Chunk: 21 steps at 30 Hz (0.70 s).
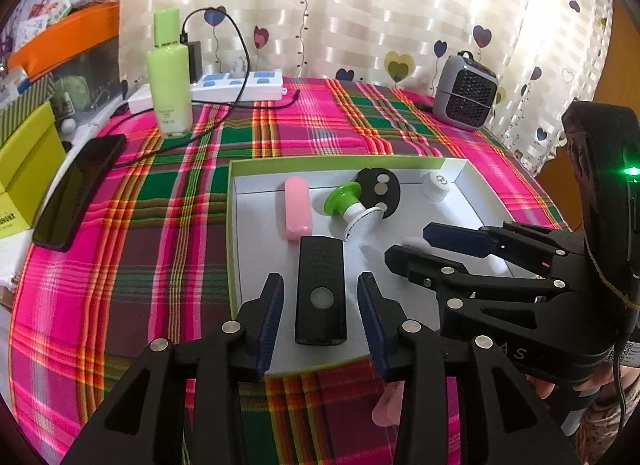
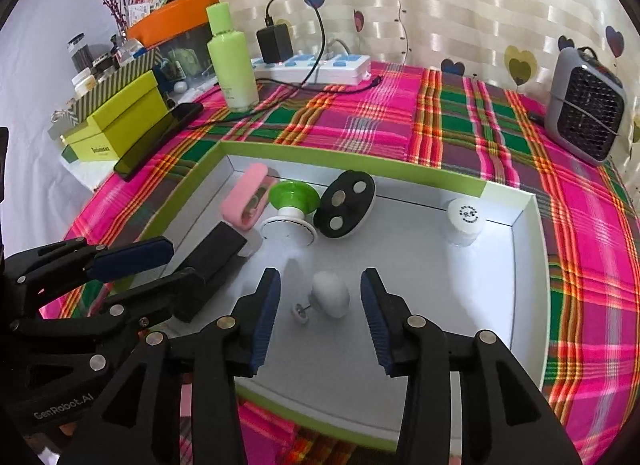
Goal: Organize objects
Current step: 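Withdraw both tools from the tray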
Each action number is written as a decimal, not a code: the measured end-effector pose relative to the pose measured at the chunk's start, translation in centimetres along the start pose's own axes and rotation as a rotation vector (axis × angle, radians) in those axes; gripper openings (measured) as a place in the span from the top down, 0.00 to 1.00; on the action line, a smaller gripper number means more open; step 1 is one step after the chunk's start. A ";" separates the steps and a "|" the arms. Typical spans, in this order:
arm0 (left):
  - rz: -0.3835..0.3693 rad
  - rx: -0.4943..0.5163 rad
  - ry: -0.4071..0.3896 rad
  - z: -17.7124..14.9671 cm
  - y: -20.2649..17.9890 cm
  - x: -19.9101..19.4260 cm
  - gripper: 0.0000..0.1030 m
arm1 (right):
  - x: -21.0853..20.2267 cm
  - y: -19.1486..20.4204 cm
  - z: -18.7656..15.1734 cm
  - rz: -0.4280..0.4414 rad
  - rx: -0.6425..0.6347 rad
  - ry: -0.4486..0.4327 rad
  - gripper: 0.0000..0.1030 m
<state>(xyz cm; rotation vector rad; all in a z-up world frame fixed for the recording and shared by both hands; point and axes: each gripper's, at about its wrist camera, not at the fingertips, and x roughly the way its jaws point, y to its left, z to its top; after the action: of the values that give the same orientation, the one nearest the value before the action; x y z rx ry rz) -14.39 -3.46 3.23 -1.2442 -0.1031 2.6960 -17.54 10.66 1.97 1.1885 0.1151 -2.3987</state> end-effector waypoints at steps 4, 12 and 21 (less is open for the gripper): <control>0.011 -0.005 -0.024 -0.4 -0.3 -1.2 0.64 | -1.4 0.2 -0.4 -0.019 0.004 -0.033 0.58; 0.022 -0.003 -0.061 -2.1 -1.2 -3.6 0.62 | -4.2 0.9 -2.0 -0.029 0.026 -0.086 0.58; 0.031 0.001 -0.067 -4.1 -1.9 -4.9 0.62 | -5.9 1.5 -4.7 -0.045 0.059 -0.110 0.58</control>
<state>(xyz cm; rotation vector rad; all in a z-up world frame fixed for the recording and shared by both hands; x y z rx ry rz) -7.92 -2.49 4.50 -1.1644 -0.0924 2.7644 -10.38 12.76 3.80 1.0876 0.0369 -2.5166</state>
